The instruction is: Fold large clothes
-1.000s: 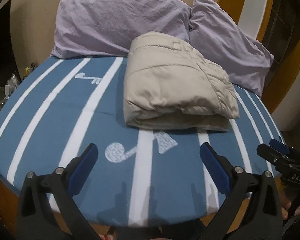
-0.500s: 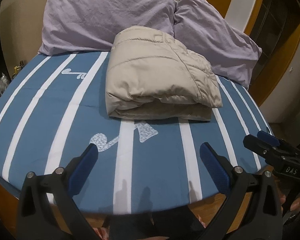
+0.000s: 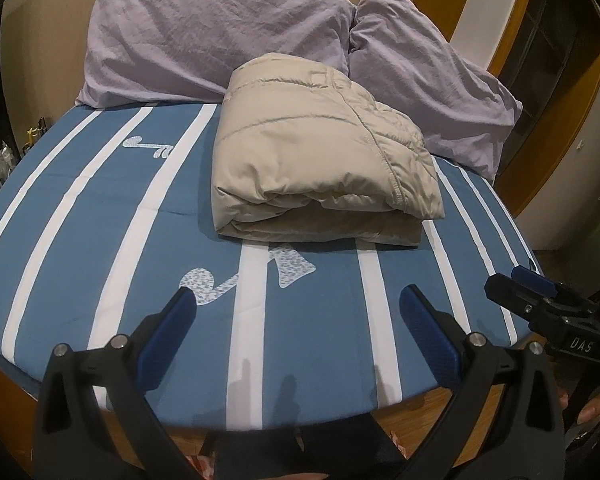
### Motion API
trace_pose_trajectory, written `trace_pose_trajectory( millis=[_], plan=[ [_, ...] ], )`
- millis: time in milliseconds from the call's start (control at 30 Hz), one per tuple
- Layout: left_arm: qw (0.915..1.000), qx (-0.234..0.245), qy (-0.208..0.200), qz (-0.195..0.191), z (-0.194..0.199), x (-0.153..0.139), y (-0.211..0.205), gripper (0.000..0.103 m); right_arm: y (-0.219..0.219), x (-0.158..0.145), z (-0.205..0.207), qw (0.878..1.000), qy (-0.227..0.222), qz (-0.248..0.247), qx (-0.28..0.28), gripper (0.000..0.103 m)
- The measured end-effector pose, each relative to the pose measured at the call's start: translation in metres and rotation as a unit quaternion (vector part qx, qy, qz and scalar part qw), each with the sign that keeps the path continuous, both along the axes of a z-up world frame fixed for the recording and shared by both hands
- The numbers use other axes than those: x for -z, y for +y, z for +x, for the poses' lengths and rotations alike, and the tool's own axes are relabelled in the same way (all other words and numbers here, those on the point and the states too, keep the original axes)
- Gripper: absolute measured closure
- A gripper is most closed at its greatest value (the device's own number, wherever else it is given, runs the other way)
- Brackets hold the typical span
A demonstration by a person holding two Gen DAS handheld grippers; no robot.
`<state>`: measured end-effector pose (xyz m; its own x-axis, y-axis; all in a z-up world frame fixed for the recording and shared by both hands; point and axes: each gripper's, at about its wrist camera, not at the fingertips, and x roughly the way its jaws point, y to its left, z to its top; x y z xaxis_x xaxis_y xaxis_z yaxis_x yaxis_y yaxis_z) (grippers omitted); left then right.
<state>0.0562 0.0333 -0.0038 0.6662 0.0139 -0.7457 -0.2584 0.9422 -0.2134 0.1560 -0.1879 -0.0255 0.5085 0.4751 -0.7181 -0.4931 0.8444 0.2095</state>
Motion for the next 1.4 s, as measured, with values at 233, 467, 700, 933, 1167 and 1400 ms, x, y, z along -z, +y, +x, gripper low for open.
trace_pose_trajectory(
  millis=[233,467,700,933,1167,1400],
  plan=[
    [1.0,0.005,0.0,-0.005,0.0008,-0.0006,-0.0016,0.002,0.0004,-0.0003,-0.0005,1.0,0.0,0.001,0.001,0.001],
    [0.9999,0.01,-0.006,-0.009,0.0004,-0.0017,-0.0048,0.002,0.0018,-0.0018,-0.0005,1.0,0.009,0.011,-0.006,0.001],
    [0.9997,0.014,-0.009,-0.018,0.0008,-0.0033,-0.0062,0.002,-0.0008,-0.0031,0.0001,1.0,0.012,0.018,-0.005,0.001],
    [0.9997,0.014,-0.011,-0.018,0.0005,-0.0041,-0.0061,0.002,-0.0008,-0.0034,0.0004,1.0,0.012,0.018,-0.006,0.001],
    [0.9998,0.012,-0.01,-0.014,0.0012,-0.005,-0.0062,0.002,-0.0008,-0.0028,-0.0002,1.0,0.015,0.02,-0.007,0.001],
    [0.9998,0.01,-0.007,-0.015,0.0023,-0.0026,-0.0046,0.002,-0.0011,-0.0008,0.0002,1.0,0.018,0.02,-0.007,0.001]
  ],
)
